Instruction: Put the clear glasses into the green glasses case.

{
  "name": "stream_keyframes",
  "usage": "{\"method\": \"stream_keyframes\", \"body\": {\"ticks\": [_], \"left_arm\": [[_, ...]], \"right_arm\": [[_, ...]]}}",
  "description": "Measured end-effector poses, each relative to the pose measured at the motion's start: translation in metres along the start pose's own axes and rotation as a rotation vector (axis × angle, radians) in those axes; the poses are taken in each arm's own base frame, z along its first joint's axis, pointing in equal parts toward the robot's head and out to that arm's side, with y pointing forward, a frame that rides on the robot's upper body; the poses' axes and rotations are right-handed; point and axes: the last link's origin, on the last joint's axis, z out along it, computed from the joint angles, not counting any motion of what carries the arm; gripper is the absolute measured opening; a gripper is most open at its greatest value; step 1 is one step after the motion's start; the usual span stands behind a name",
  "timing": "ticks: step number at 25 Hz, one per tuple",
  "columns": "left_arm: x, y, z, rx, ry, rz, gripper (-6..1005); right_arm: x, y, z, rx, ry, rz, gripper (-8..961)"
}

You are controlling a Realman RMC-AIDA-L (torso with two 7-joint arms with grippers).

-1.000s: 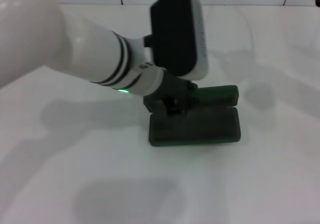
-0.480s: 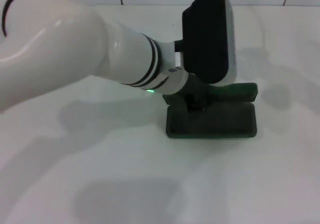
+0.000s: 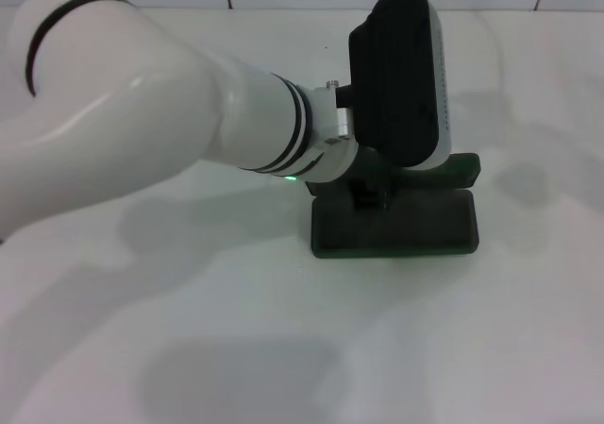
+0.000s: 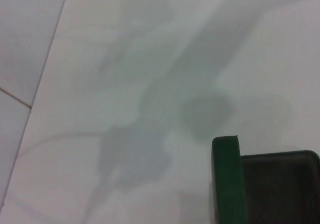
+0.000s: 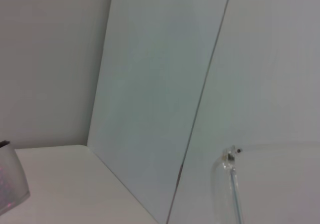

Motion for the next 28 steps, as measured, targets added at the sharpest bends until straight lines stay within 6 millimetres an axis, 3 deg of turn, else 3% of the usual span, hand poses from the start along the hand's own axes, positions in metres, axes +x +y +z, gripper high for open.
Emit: {"method": "stream_keyframes", "body": {"ticks": [24, 28], "left_arm": [[0.0, 0.003, 0.003, 0.001, -0.009, -0.011, 229], [0.0, 0.004, 0.003, -0.002, -0.008, -0.005, 306]], "right_arm": [[0.007, -0.002, -0.01, -0.009, -0.042, 0.046, 55], [0.008, -0.001, -0.011, -0.015, -0.045, 0.057, 55]]}}
